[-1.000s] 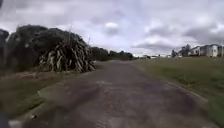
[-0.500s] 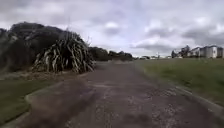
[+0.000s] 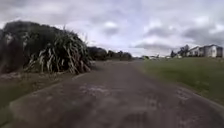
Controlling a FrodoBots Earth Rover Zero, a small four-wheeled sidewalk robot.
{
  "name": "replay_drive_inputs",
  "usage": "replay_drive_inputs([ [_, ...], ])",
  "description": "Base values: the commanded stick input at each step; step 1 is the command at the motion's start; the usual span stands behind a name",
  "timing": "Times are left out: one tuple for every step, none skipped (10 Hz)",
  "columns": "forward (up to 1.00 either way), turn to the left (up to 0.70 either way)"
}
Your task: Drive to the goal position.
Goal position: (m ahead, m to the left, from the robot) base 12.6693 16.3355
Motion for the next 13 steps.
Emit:
replay_drive_inputs([
  [0.70,0.00],
  [0.70,-0.01],
  [0.70,-0.02],
  [0.70,-0.14],
  [0.70,-0.24],
  [0.70,-0.26],
  [0.70,0.00],
  [0.70,0.00],
  [0.70,0.00],
  [0.70,0.00],
  [0.70,0.00],
  [0.70,0.00],
  [0.70,0.00],
])
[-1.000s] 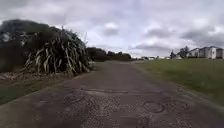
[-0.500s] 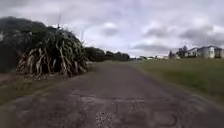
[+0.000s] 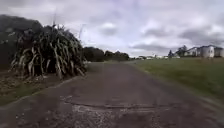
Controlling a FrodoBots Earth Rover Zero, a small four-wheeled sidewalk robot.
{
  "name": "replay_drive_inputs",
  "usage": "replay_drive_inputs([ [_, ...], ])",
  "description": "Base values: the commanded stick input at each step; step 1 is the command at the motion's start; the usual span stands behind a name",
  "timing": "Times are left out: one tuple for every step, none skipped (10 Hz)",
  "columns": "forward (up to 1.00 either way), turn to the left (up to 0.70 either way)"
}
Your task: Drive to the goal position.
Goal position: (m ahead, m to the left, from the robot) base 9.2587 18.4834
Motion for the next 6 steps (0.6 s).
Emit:
replay_drive_inputs([
  [0.70,-0.20],
  [0.70,-0.22],
  [0.70,-0.11],
  [0.70,0.00],
  [0.70,0.00],
  [0.70,0.00],
])
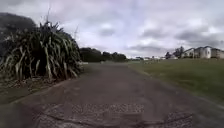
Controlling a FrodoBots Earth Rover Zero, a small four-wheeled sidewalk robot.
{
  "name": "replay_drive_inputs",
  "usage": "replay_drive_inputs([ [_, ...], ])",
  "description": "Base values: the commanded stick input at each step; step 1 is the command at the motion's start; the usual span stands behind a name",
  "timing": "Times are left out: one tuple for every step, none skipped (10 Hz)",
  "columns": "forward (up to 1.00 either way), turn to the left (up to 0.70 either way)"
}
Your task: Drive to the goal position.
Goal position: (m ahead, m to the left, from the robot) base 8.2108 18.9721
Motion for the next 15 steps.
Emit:
replay_drive_inputs([
  [0.70,0.00],
  [0.70,0.00],
  [0.70,0.00],
  [0.70,0.00],
  [0.70,0.00],
  [0.70,0.00],
  [0.70,0.00],
  [0.70,0.00],
  [0.70,0.00],
  [0.70,0.00],
  [0.70,0.00],
  [0.70,0.00],
  [0.70,0.00],
  [0.70,0.00],
  [0.70,0.00],
])
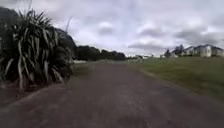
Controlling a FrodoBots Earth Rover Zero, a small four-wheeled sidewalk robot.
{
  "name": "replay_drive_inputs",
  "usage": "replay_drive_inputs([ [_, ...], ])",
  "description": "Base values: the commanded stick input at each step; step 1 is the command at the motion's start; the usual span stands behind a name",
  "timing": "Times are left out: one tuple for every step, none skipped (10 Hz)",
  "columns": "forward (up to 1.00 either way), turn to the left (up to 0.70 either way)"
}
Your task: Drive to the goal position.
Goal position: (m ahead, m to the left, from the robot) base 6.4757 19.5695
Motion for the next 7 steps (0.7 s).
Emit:
replay_drive_inputs([
  [0.70,0.00],
  [0.70,0.00],
  [0.70,0.00],
  [0.70,0.00],
  [0.70,0.00],
  [0.70,0.00],
  [0.70,0.00],
])
